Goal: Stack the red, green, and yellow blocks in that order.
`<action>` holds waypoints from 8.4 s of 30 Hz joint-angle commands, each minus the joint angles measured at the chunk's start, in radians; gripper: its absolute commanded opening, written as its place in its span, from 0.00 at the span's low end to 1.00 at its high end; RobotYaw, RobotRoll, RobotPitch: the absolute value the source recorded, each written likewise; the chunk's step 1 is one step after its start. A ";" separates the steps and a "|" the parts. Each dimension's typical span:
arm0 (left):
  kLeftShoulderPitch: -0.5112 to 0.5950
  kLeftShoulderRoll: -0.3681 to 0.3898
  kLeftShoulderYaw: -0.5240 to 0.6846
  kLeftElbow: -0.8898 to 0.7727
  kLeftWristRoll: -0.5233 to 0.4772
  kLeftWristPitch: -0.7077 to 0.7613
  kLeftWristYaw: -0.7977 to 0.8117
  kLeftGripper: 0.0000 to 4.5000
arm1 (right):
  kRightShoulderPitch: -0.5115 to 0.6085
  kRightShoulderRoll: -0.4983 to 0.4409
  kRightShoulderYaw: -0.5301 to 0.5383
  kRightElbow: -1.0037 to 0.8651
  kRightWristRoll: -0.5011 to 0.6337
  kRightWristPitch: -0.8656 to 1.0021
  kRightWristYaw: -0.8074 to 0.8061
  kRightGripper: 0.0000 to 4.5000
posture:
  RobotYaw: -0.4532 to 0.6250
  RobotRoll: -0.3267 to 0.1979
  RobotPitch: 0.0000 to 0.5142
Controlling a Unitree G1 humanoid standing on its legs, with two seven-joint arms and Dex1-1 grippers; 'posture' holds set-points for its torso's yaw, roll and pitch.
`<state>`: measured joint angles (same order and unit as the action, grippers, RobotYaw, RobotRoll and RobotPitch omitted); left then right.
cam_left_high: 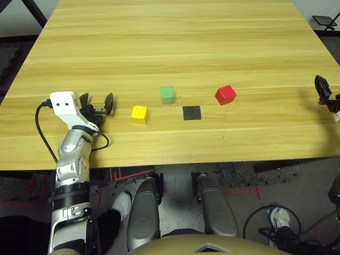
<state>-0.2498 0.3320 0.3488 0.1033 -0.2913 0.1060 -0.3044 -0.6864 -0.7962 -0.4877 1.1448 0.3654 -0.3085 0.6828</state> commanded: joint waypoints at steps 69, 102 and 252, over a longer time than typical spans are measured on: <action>-0.388 0.536 -0.342 -0.421 -0.301 0.805 -0.615 1.00 | -0.734 0.271 0.755 0.128 -0.651 -0.075 0.887 0.44 | 0.71 0.49 0.48; -0.456 0.480 -0.432 -0.391 -0.249 0.793 -0.628 1.00 | -0.408 0.309 0.938 -0.941 -0.536 0.851 0.815 0.44 | 0.74 0.47 0.55; -0.742 0.176 -0.835 -0.074 0.204 0.558 -0.912 0.77 | 0.014 -0.026 0.478 -0.920 0.012 0.742 0.696 1.00 | 0.41 0.69 0.53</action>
<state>-1.0076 0.4940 -0.4707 0.0584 -0.0852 0.6541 -1.1969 -0.6778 -0.8128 -0.0025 0.2382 0.3672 0.4278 1.3790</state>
